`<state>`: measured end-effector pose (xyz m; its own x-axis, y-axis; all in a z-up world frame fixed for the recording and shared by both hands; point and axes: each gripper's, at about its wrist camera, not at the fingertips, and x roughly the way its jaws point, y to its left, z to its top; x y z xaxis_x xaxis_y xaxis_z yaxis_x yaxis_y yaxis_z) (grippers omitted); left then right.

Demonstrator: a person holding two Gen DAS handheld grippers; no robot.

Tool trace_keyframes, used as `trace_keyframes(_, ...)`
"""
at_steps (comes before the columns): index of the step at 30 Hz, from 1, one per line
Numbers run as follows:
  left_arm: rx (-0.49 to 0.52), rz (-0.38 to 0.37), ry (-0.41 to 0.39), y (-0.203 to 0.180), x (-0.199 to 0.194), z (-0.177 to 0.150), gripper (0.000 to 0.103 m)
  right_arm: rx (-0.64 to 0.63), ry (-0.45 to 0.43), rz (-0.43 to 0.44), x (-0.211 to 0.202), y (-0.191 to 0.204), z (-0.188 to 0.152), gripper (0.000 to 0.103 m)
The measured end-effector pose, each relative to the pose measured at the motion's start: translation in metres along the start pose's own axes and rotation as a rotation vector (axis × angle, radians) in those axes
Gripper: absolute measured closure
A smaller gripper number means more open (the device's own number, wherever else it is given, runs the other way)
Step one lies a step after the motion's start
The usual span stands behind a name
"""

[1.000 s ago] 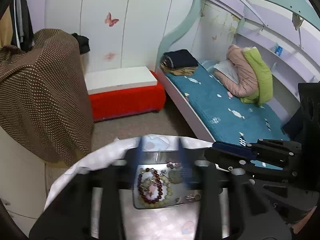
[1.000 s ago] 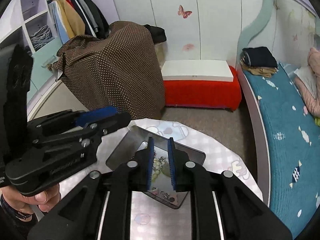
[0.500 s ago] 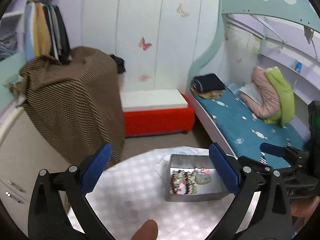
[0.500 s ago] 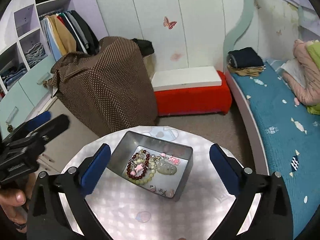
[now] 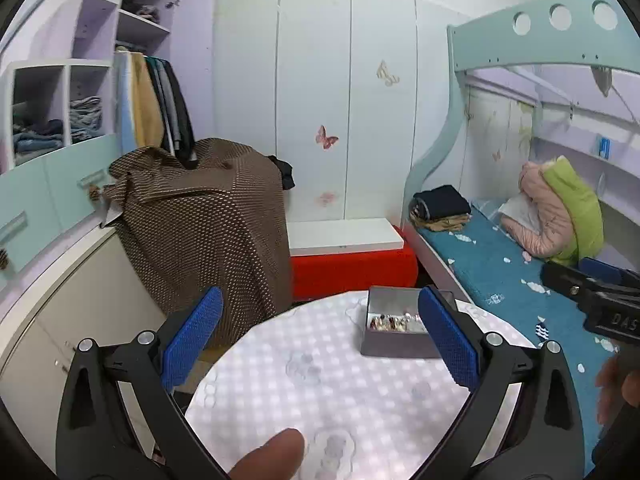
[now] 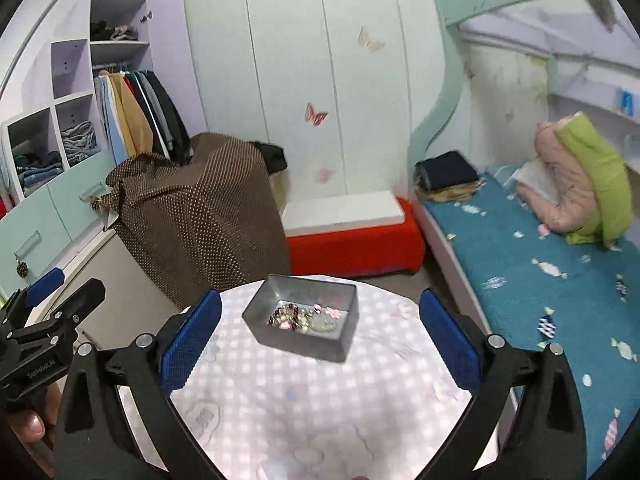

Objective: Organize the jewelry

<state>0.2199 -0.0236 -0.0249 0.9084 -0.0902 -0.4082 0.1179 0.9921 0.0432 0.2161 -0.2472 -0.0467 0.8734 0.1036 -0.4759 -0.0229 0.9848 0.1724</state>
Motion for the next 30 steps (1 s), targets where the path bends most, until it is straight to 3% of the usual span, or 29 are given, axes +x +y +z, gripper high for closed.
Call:
trace_keyframes(8,-0.037,-0.008,-0.049,0.000,-0.092,-0.031,0.005,-0.071,-0.088,-0.072,-0.094,0.024,-0.047,0.008)
trace_keyframes(16,-0.031,0.026,-0.132,-0.010,-0.185,-0.047,0.005,-0.063,-0.166,-0.090,-0.157,0.043,-0.083,0.008)
trace_keyframes(25,-0.040,0.068,-0.128,-0.008,-0.221,-0.070,0.005,-0.076,-0.164,-0.095,-0.174,0.058,-0.111,0.008)
trace_keyframes(30,-0.048,0.055,-0.131,-0.008,-0.227,-0.070,0.005,-0.090,-0.168,-0.091,-0.177,0.064,-0.117,0.008)
